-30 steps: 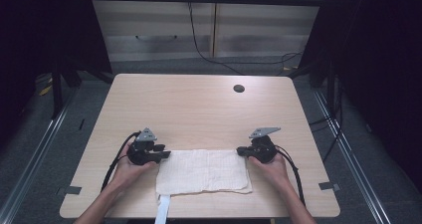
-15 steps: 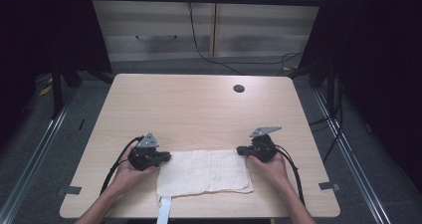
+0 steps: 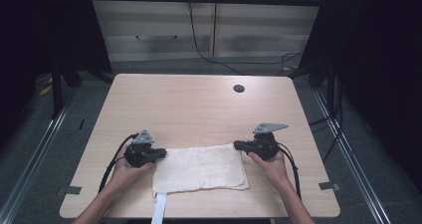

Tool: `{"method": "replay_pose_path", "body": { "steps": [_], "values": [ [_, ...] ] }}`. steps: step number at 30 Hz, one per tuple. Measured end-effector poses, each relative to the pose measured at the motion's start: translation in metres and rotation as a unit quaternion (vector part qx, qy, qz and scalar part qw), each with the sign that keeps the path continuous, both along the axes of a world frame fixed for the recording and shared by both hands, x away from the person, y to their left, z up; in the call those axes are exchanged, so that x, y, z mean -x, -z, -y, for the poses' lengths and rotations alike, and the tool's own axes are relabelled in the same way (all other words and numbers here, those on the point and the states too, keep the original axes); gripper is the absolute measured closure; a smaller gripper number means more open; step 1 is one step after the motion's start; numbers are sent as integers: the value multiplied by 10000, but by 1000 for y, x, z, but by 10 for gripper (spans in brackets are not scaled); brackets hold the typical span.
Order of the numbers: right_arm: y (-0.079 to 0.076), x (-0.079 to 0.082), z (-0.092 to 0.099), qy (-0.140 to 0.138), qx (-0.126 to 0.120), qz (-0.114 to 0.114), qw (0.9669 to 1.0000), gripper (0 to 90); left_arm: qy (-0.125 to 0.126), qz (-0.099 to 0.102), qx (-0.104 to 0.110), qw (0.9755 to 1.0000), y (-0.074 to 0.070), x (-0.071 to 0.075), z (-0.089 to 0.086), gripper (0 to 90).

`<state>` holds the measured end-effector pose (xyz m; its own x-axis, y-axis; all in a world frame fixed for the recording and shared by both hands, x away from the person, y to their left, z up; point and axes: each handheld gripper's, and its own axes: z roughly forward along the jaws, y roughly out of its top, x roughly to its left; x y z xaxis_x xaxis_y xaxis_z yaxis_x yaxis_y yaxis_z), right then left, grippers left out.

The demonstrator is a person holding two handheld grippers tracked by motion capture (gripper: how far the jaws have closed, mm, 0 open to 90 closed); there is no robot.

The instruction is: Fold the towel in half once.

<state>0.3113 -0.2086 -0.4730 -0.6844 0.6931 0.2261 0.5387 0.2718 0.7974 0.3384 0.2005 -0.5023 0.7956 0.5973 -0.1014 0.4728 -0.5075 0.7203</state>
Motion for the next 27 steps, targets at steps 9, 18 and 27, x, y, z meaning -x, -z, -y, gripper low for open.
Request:
{"method": "replay_pose_path", "body": {
  "steps": [9, 18, 27],
  "values": [
    [-14, 3, 4, 0, -79, 207, 9998, 872, -36, 22, 15, 10000, -2, 1, 1, 845],
    [-29, 8, 4, -31, -42, 422, 9991, 872, -155, 184, 343, 9991, -13, 4, 2, 847],
    [-25, 23, -15, -471, -3, 274, 9985, 870, -150, 219, -224, 9994, -1, 9, 10, 848]
  ]
}}
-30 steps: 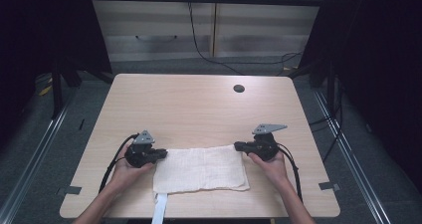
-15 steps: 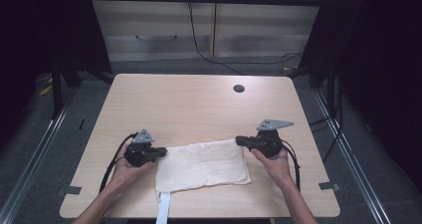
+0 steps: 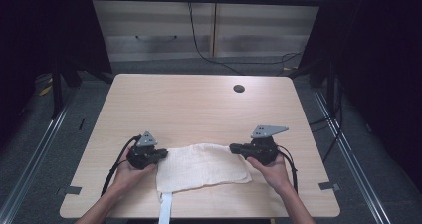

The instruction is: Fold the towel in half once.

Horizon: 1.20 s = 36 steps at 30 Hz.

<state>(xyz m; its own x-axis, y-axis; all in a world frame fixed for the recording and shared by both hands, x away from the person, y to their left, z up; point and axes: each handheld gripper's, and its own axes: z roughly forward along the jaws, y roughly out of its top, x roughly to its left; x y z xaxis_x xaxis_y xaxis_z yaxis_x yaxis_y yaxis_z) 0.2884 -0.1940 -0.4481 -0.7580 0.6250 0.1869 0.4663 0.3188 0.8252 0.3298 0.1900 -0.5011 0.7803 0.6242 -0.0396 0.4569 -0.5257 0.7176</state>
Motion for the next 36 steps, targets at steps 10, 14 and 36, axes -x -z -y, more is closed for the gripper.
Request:
{"method": "replay_pose_path", "body": {
  "steps": [10, 14, 36],
  "values": [
    [18, 35, -11, -328, 341, -292, 9984, 868, -68, -58, 64, 9999, 0, 0, -1, 848],
    [28, 44, -11, -403, 473, -481, 9969, 863, -88, -62, 65, 9999, 0, 0, -1, 848],
    [50, 34, -18, -467, 789, -817, 9924, 869, -173, -213, 610, 9978, -6, -10, -5, 839]
  ]
}}
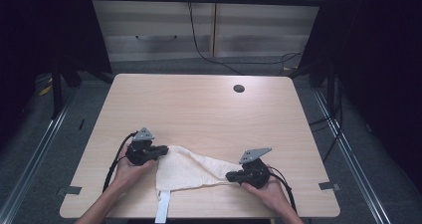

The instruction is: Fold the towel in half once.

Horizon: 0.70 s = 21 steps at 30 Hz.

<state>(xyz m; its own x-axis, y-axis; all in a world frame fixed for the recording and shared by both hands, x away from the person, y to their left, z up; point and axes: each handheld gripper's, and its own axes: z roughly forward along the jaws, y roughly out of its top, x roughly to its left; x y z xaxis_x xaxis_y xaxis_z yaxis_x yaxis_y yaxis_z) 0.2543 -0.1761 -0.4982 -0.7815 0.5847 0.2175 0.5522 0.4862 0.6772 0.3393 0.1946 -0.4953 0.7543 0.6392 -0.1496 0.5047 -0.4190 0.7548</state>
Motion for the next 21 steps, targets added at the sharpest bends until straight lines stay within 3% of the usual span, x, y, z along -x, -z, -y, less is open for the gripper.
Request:
{"method": "replay_pose_path", "body": {
  "steps": [8, 13, 21],
  "values": [
    [-1, -16, 2, 177, 100, 12, 9998, 869, 27, 321, 197, 9993, -18, 0, 2, 839],
    [0, -24, 4, 322, 60, 4, 9995, 869, 35, 405, 360, 9985, -28, -3, 9, 840],
    [-3, -44, 5, 580, 384, 123, 9975, 869, 263, 697, 538, 9958, -50, 5, 21, 840]
  ]
}}
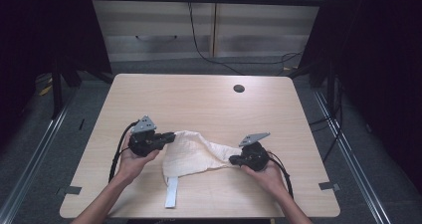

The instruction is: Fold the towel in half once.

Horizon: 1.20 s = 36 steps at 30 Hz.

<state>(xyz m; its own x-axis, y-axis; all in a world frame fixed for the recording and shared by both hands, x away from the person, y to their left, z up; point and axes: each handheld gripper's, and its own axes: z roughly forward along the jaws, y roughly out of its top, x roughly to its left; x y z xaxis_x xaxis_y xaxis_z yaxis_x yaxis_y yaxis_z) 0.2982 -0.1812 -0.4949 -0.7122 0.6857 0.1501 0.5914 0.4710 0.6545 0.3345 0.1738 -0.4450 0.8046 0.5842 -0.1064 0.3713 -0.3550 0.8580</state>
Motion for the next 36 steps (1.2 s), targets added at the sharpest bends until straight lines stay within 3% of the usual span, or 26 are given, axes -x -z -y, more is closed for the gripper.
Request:
{"method": "replay_pose_path", "body": {
  "steps": [6, 12, 14, 20, 27, 30, 31, 36],
  "values": [
    [0, -4, 0, 63, 34, 58, 10000, 871, 405, 147, -120, 9990, -3, 30, 5, 840],
    [1, -4, 1, 57, -48, 51, 10000, 872, 651, 17, -374, 9972, 9, 48, 6, 840],
    [2, -4, 1, 62, -64, 55, 9999, 872, 695, -21, -556, 9960, 14, 52, 6, 839],
    [2, -4, 2, 55, -71, 94, 9999, 872, 822, -227, -874, 9925, 31, 58, 5, 839],
    [3, -1, 2, 90, -111, 125, 9998, 871, 896, -330, -1191, 9883, 50, 63, 0, 839],
    [3, -1, 5, 125, -92, 148, 9998, 871, 889, -317, -1148, 9889, 51, 64, 0, 839],
    [3, 0, 6, 144, -82, 167, 9997, 871, 937, -273, -1206, 9879, 51, 63, -1, 839],
    [1, 2, 15, 264, 2, 202, 9994, 871, 817, -294, -1133, 9898, 53, 64, -1, 842]
  ]
}}
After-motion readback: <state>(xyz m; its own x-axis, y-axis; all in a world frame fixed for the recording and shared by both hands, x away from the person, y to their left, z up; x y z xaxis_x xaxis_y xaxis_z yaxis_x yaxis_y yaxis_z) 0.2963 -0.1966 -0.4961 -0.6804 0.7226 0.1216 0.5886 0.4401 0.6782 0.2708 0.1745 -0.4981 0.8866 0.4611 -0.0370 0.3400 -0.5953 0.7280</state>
